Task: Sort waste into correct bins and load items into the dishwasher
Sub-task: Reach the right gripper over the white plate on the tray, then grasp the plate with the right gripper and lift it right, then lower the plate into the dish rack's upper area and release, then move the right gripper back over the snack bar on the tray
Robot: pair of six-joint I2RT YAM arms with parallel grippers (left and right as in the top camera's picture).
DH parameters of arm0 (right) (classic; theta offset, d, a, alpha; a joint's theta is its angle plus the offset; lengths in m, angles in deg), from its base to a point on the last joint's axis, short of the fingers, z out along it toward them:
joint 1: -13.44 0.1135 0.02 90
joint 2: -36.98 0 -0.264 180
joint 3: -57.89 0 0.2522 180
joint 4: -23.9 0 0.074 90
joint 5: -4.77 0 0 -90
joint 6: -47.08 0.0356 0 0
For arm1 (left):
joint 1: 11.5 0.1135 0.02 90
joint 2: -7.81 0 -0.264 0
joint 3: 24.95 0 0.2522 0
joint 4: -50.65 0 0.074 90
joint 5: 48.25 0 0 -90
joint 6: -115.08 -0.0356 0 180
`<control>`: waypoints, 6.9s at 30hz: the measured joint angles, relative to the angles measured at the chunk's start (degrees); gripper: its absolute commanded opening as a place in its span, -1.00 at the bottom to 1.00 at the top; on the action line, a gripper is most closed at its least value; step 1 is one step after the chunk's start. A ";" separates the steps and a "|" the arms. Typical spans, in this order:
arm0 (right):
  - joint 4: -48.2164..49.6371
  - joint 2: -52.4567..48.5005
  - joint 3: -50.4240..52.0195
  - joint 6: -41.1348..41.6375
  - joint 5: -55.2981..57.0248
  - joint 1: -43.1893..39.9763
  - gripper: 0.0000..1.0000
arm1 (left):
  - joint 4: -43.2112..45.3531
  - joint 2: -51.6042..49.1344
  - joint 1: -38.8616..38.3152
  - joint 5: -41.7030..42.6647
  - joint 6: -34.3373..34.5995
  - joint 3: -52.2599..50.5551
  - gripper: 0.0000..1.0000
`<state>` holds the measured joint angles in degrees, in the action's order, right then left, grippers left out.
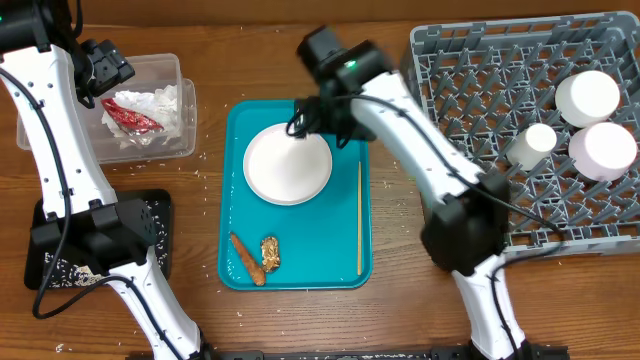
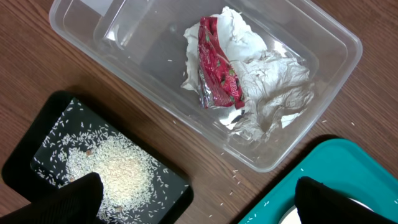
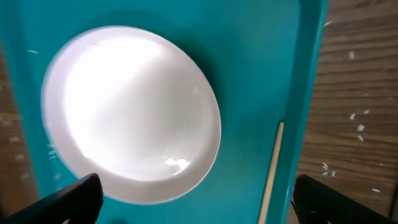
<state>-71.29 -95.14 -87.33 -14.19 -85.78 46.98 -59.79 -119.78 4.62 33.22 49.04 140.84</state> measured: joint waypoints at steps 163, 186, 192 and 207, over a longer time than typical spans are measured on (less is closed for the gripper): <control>-15.54 17.55 -5.79 -5.95 -14.08 -15.21 0.53 | 0.00 0.00 0.00 0.00 -0.20 0.00 1.00; 10.08 16.96 36.28 4.09 -5.64 4.66 0.57 | 0.00 0.00 0.00 0.00 -0.20 0.00 1.00; 15.67 16.96 42.64 6.78 -4.48 4.74 0.57 | 0.02 0.00 0.00 0.00 -0.20 0.00 1.00; 21.73 16.96 46.51 8.79 -3.41 4.74 0.57 | 0.00 0.00 0.00 0.00 -0.20 0.00 1.00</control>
<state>-49.56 -78.18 -40.82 -5.40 -89.19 51.73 -59.79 -119.78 4.62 33.22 48.85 140.84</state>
